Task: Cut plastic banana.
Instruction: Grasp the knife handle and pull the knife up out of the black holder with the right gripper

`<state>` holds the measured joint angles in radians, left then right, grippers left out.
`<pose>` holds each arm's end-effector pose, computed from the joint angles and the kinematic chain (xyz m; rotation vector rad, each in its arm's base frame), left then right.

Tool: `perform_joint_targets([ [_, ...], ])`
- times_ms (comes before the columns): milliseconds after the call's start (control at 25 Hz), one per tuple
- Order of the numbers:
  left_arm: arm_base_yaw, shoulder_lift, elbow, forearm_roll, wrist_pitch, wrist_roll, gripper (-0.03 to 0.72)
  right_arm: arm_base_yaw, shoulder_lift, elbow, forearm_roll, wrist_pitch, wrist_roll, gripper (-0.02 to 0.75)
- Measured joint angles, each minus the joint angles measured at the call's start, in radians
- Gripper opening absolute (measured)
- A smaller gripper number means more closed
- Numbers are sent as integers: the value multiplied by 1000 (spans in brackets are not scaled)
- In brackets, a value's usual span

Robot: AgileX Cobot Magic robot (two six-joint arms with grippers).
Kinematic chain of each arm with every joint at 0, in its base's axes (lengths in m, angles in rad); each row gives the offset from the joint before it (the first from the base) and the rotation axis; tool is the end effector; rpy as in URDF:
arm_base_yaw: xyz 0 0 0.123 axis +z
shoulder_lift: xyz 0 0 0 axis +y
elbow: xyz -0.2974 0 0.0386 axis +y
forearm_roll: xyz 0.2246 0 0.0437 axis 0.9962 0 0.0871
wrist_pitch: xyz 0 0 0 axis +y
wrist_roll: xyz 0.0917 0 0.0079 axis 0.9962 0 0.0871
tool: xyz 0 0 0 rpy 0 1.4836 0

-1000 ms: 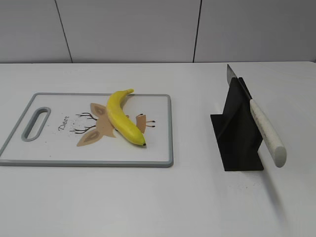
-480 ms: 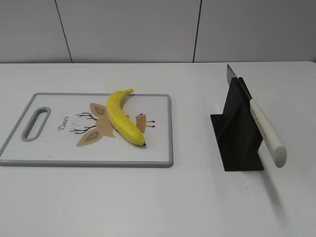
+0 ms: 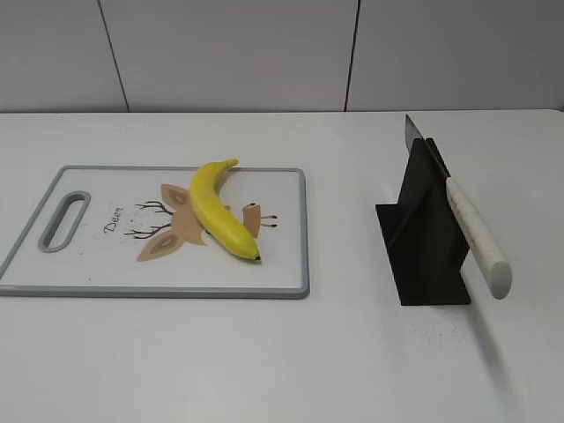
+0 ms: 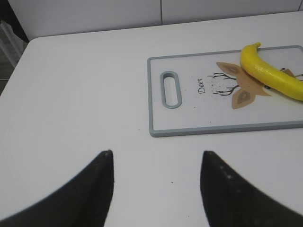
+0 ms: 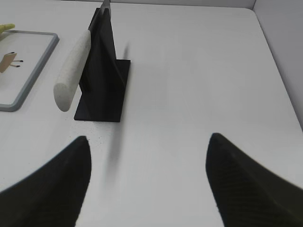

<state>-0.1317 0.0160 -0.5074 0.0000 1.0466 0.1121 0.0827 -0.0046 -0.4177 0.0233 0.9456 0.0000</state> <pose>-0.0369 0.0049 0.2692 0.2479 2.0237 -0.0123 -0.0273 -0.0005 0.2532 -0.0814 2.0059 0.0805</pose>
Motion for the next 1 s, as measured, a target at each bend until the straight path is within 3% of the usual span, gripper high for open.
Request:
perform_joint_targets([
  [240,0,0,0,0,0,0,554,0,77,-47,12,2,0,570],
  [720,0,0,0,0,0,0,554,0,697,-325,92,61,0,538],
  [1000,0,0,0,0,0,0,554,98,1021,-521,120,101,0,508],
])
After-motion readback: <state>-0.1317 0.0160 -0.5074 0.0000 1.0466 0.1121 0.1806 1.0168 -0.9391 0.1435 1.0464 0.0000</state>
